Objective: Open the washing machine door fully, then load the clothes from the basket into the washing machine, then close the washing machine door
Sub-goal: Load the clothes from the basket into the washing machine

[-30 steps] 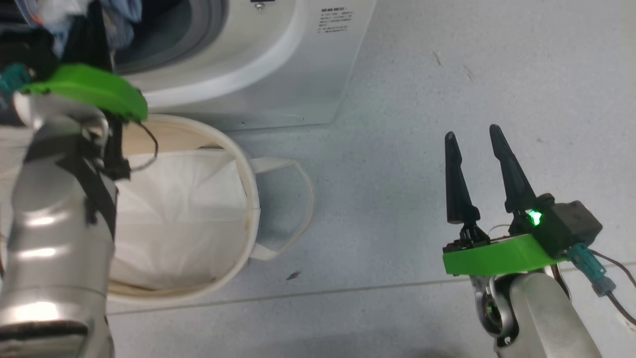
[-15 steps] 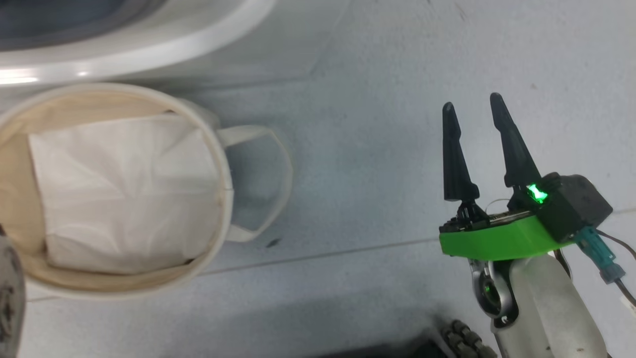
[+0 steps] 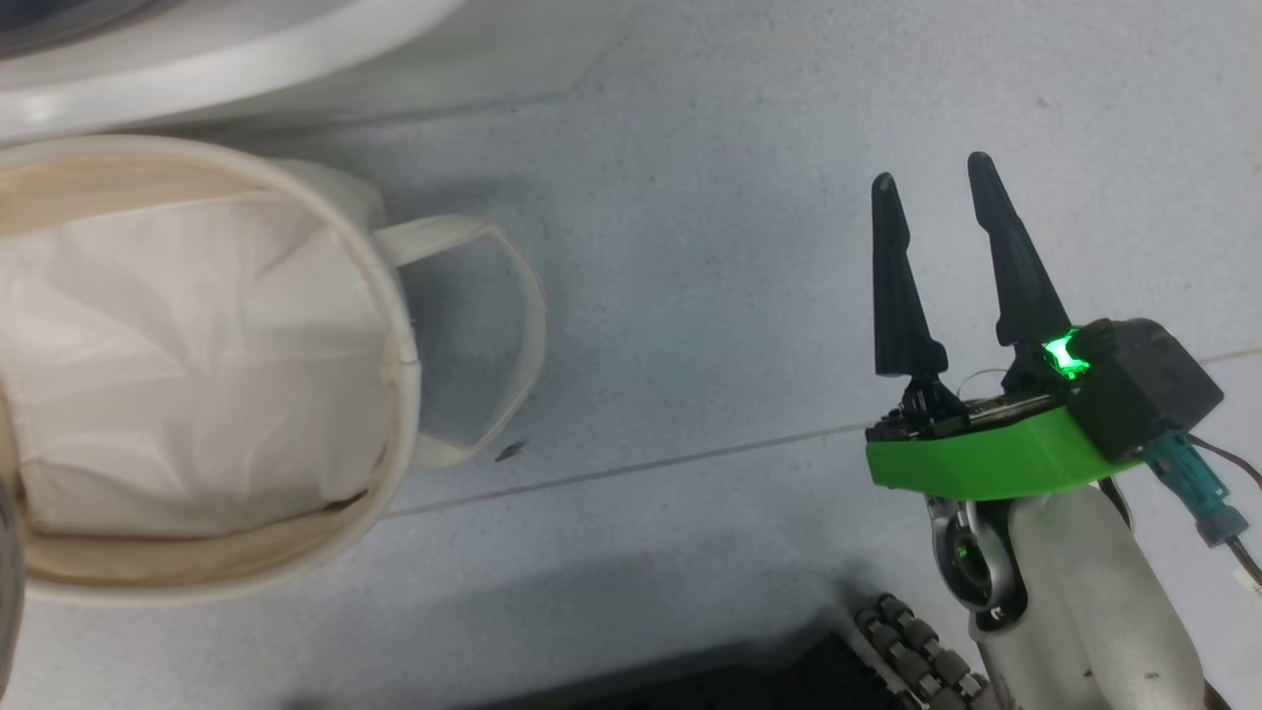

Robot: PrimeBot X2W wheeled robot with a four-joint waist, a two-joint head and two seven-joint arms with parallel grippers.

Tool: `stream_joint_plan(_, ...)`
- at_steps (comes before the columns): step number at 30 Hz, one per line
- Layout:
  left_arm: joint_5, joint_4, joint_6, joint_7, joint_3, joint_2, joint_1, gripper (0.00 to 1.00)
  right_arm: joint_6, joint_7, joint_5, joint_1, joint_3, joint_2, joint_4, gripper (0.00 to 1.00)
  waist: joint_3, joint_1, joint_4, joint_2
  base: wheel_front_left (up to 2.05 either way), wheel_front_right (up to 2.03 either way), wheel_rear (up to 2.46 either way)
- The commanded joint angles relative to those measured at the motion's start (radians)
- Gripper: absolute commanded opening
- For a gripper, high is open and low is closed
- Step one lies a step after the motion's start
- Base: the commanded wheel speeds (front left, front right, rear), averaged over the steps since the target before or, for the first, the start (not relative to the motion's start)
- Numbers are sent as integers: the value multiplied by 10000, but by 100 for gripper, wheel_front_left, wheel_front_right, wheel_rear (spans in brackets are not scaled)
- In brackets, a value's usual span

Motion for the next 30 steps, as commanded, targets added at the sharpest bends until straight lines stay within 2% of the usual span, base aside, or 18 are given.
stream_joint_plan(1, -53, -365, -59, -46, 24, 430, -181, 100, 2, -46, -9, 245, 169, -10, -271, 100, -96, -1, 81, 0, 0, 0, 0)
stream_joint_plan(9, -442, -1191, -240, -46, 18, -193, 1267, 100, 2, -46, -198, 265, 197, -10, -15, 100, -1115, -1, 742, 0, 0, 0, 0)
stream_joint_plan(17, -346, -2179, -76, -46, -119, -486, 3705, 100, 2, -46, -237, 592, 249, -10, 459, 100, -2814, -1, 1372, 0, 0, 0, 0)
stream_joint_plan(30, -590, -3129, -254, -46, -384, -1323, 7543, 100, 2, -46, 4, 1696, 151, -10, 1043, 100, -5517, -1, 2101, 0, 0, 0, 0)
